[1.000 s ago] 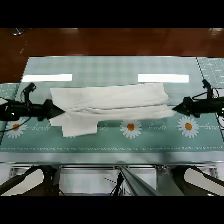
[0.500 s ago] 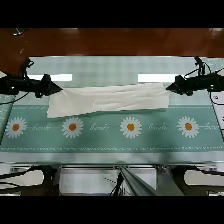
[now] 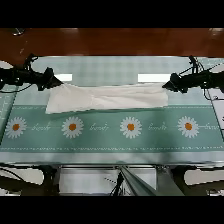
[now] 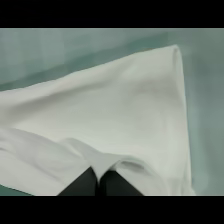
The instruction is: Fold the shirts.
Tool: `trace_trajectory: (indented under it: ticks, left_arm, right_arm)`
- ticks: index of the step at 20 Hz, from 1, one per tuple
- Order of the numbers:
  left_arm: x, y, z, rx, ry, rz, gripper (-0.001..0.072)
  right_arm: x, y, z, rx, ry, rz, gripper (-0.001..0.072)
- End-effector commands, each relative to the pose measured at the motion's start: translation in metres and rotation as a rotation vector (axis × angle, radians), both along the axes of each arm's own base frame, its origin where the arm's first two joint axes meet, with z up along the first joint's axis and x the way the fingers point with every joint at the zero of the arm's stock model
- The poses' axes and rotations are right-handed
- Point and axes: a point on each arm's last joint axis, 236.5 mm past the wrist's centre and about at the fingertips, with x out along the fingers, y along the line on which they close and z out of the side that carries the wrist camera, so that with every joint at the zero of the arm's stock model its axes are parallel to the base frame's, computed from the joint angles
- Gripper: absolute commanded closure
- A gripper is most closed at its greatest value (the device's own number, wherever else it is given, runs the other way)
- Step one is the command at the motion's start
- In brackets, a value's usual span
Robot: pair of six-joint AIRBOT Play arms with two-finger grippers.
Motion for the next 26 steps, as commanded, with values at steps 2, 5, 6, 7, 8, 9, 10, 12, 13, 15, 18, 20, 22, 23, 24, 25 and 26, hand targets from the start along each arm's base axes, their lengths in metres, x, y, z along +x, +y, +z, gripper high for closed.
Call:
trace_trajectory:
  ticks: [2, 5, 6, 7, 8, 9, 10, 12, 13, 15, 18, 20, 22, 23, 24, 25, 26]
  left_arm:
    - [0.000, -0.008, -0.019, 0.009, 0.035, -0.056, 0.0682]
    - [-0.004, -0.016, -0.019, 0.001, 0.038, -0.090, 0.0181]
    - [-0.010, -0.017, -0.015, -0.001, 0.051, -0.119, 0.0002]
    - [-0.015, -0.010, -0.009, 0.015, 0.064, -0.150, 0.0002]
    - [-0.022, 0.001, -0.002, 0.033, 0.086, -0.165, 0.0002]
    - [-0.028, 0.020, 0.006, 0.076, 0.108, -0.156, 0.0003]
    - [-0.035, 0.043, 0.014, 0.135, 0.115, -0.125, 0.0003]
    - [-0.053, 0.087, 0.035, 0.241, 0.081, -0.071, 0.0003]
    - [-0.063, 0.104, 0.046, 0.270, 0.039, -0.027, 0.0003]
    - [-0.074, 0.132, 0.057, 0.305, -0.070, 0.163, 0.0003]
    - [-0.094, 0.119, 0.060, 0.281, -0.229, 0.294, 0.0003]
    - [-0.110, 0.091, 0.053, 0.218, -0.231, 0.282, 0.0003]
    - [-0.118, 0.065, 0.050, 0.170, -0.216, 0.222, 0.0004]
    - [-0.119, 0.054, 0.050, 0.160, -0.216, 0.189, 0.0004]
    - [-0.117, 0.042, 0.051, 0.153, -0.221, 0.158, 0.0004]
    - [-0.117, 0.030, 0.050, 0.148, -0.223, 0.126, 0.0004]
    - [-0.116, 0.018, 0.049, 0.145, -0.224, 0.091, 0.0004]
  right_arm:
    - [0.008, 0.002, -0.007, -0.004, -0.009, -0.012, 0.0694]
    - [0.007, 0.003, -0.013, 0.001, 0.003, -0.013, 0.0399]
    - [0.007, 0.003, -0.011, -0.004, -0.007, 0.009, 0.0065]
    - [0.003, -0.001, -0.006, -0.011, -0.005, 0.043, 0.0082]
    - [0.000, -0.010, 0.003, -0.016, 0.002, 0.062, 0.0082]
    - [-0.003, -0.023, 0.013, -0.012, 0.011, 0.067, 0.0082]
    - [-0.008, -0.041, 0.022, -0.006, 0.023, 0.053, 0.0082]
    - [-0.027, -0.091, 0.019, -0.024, 0.104, -0.056, 0.0082]
    - [-0.038, -0.109, 0.011, -0.022, 0.149, -0.108, 0.0082]
    - [-0.050, -0.122, -0.005, 0.032, 0.183, -0.186, 0.0082]
    - [-0.047, -0.091, -0.028, 0.137, 0.191, -0.161, 0.0082]
    - [-0.038, -0.068, -0.041, 0.167, 0.204, -0.132, 0.0083]
    - [-0.029, -0.046, -0.051, 0.182, 0.206, -0.103, 0.0083]
    - [-0.027, -0.035, -0.055, 0.188, 0.214, -0.082, 0.0083]
    - [-0.024, -0.021, -0.059, 0.202, 0.223, -0.058, 0.0083]
    - [-0.021, -0.007, -0.060, 0.225, 0.228, -0.044, 0.0084]
    - [-0.019, 0.006, -0.061, 0.235, 0.227, -0.029, 0.0089]
